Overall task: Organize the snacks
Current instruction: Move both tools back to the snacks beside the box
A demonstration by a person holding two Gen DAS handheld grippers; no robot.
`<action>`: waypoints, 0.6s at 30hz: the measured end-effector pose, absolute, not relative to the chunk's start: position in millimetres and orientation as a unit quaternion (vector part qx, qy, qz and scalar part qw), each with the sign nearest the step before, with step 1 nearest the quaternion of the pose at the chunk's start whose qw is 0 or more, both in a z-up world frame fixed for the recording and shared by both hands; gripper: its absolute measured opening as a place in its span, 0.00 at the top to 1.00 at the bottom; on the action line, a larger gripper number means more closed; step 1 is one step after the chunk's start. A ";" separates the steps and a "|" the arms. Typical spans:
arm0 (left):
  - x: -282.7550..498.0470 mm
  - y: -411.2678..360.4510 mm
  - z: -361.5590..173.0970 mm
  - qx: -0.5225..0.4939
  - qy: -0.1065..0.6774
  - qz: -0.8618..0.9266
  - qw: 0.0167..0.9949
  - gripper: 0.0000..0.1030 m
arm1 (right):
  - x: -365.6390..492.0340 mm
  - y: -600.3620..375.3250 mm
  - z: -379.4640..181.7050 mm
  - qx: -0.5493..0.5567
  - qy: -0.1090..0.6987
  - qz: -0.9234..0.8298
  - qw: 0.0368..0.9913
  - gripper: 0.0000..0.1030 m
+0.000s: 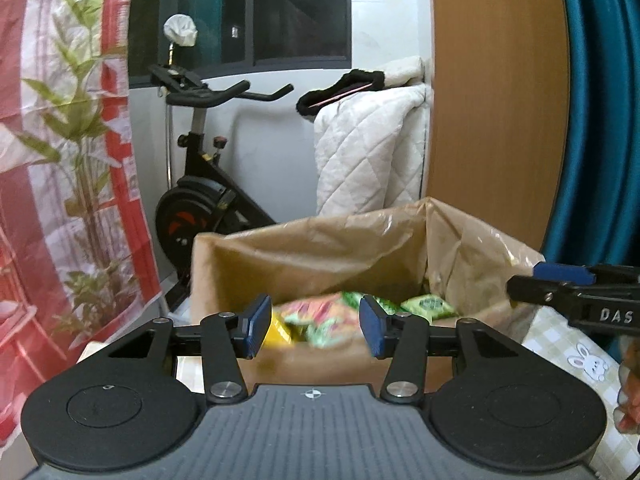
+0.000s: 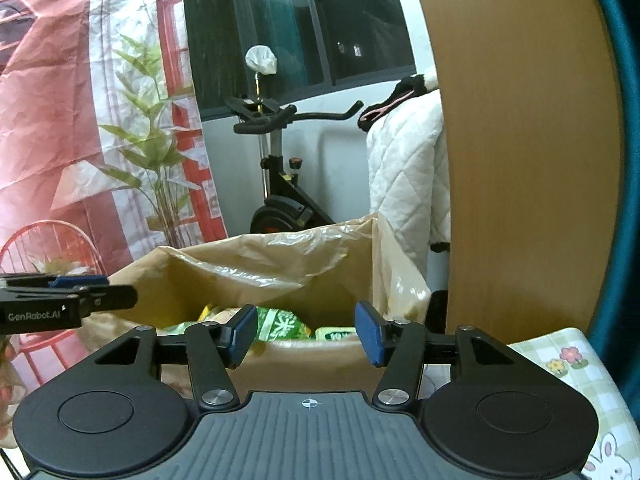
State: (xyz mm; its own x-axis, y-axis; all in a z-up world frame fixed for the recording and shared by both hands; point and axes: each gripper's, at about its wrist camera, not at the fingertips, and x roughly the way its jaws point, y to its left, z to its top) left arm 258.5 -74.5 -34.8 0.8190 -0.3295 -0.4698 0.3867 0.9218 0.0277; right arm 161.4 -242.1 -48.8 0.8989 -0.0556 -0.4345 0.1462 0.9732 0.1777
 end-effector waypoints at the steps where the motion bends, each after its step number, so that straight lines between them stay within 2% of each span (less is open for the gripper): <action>1: 252.6 -70.3 -35.1 0.057 0.233 -0.189 0.952 0.50 | 155.7 -241.2 -48.9 0.103 0.217 -0.052 0.969 0.51; 12: 206.5 -55.2 -37.1 0.015 0.228 -0.188 0.955 0.50 | 110.2 -242.6 -57.8 0.111 0.223 -0.063 0.967 0.51; 18: 196.8 -59.2 -59.9 -0.006 0.258 -0.192 0.947 0.50 | 94.2 -243.7 -82.5 0.112 0.247 -0.066 0.960 0.51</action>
State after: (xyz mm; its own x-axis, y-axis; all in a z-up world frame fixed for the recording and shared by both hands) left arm 196.8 -59.2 -59.9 0.7936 -0.3665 -0.4857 0.3606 0.9262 -0.1097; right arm 94.2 -243.7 -82.5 0.8690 -0.0716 -0.4896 0.1820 0.9664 0.1817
